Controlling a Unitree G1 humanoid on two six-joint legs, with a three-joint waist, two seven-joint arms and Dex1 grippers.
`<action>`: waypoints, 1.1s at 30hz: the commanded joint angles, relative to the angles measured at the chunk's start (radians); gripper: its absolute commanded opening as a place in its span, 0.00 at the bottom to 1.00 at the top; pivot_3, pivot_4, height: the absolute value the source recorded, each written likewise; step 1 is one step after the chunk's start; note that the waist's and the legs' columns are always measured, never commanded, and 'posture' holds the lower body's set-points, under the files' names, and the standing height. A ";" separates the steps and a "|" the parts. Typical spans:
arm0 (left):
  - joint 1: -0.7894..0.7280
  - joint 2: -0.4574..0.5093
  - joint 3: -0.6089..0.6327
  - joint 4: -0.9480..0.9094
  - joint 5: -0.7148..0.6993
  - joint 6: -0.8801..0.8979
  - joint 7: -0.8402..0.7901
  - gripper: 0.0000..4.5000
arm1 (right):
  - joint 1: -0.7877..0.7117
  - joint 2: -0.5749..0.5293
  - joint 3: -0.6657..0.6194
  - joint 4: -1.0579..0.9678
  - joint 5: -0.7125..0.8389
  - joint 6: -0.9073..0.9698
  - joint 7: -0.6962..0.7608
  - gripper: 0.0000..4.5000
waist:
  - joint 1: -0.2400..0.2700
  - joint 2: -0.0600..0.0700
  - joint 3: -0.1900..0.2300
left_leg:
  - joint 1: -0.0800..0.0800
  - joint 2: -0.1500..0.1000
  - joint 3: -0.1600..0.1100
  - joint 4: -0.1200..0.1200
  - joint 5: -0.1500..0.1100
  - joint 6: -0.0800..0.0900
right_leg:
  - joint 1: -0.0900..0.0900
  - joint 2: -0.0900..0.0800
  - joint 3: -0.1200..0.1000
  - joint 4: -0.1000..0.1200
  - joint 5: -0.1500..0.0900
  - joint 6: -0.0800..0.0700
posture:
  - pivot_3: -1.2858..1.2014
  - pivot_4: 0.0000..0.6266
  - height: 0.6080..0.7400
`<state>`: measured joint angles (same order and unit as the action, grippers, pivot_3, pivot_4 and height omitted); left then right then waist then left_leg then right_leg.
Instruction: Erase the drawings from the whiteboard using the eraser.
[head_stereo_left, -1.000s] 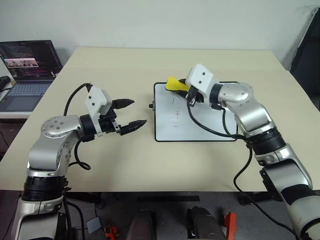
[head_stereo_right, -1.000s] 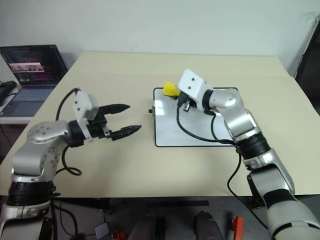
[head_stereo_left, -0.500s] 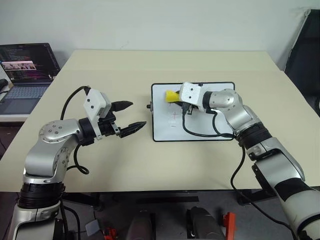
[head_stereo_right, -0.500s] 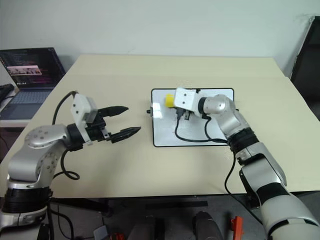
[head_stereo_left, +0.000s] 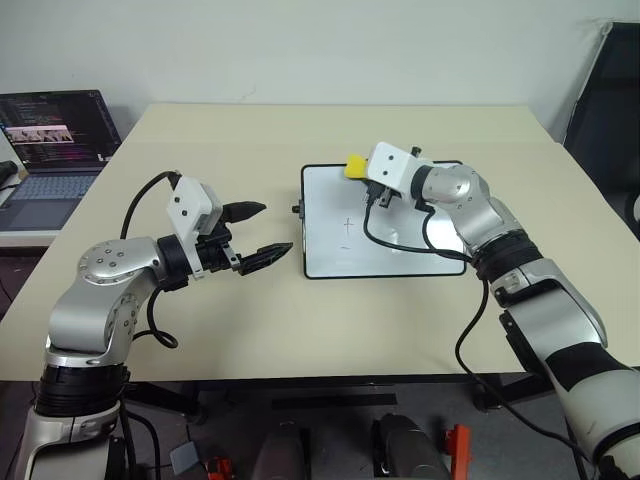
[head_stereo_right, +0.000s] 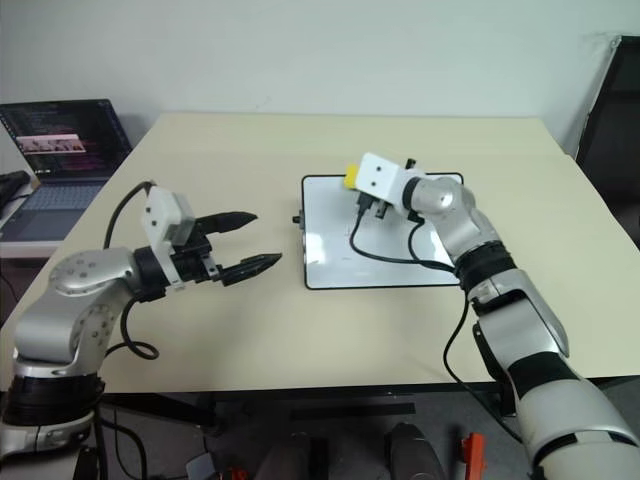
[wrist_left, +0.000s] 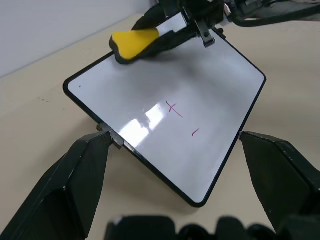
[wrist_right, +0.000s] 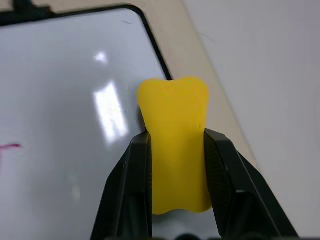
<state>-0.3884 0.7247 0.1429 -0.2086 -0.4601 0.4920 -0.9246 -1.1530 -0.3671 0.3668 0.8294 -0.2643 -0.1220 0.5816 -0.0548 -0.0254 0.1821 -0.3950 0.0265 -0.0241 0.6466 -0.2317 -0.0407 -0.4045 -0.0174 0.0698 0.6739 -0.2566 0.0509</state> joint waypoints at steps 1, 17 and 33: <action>-0.028 0.008 0.003 -0.029 -0.008 -0.009 0.004 1.00 | 0.054 -0.011 0.012 -0.005 -0.022 0.002 0.052 0.24 | -0.002 0.000 0.000 | 0.000 0.000 0.000 0.000 0.000 0.000 | 0.000 0.000 0.000 0.000 0.000 0.000 | 0.52 0.24 1.00; -0.067 0.025 -0.004 -0.007 -0.010 -0.004 -0.012 1.00 | 0.146 -0.078 -0.223 -0.403 0.262 0.214 0.304 0.24 | 0.001 -0.001 0.002 | 0.000 0.000 -0.001 0.000 0.001 0.001 | -0.002 0.001 0.000 0.004 -0.001 -0.001 | 0.52 0.24 1.00; -0.046 0.094 0.024 0.030 -0.030 -0.008 -0.091 1.00 | 0.485 -0.528 -0.398 -0.894 0.448 0.503 0.522 0.24 | -0.003 -0.001 0.003 | -0.006 0.001 0.001 -0.003 -0.006 0.001 | -0.006 0.001 -0.001 -0.005 -0.006 -0.001 | 0.52 0.24 1.00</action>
<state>-0.4316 0.8020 0.1376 -0.1760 -0.4716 0.4940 -1.0061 -0.6448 -0.8820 0.0046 -0.0309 0.1708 0.3813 1.1181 -0.0581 -0.0261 0.1848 -0.4009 0.0281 -0.0236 0.6435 -0.2376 -0.0397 -0.4098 -0.0167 0.0690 0.6687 -0.2629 0.0501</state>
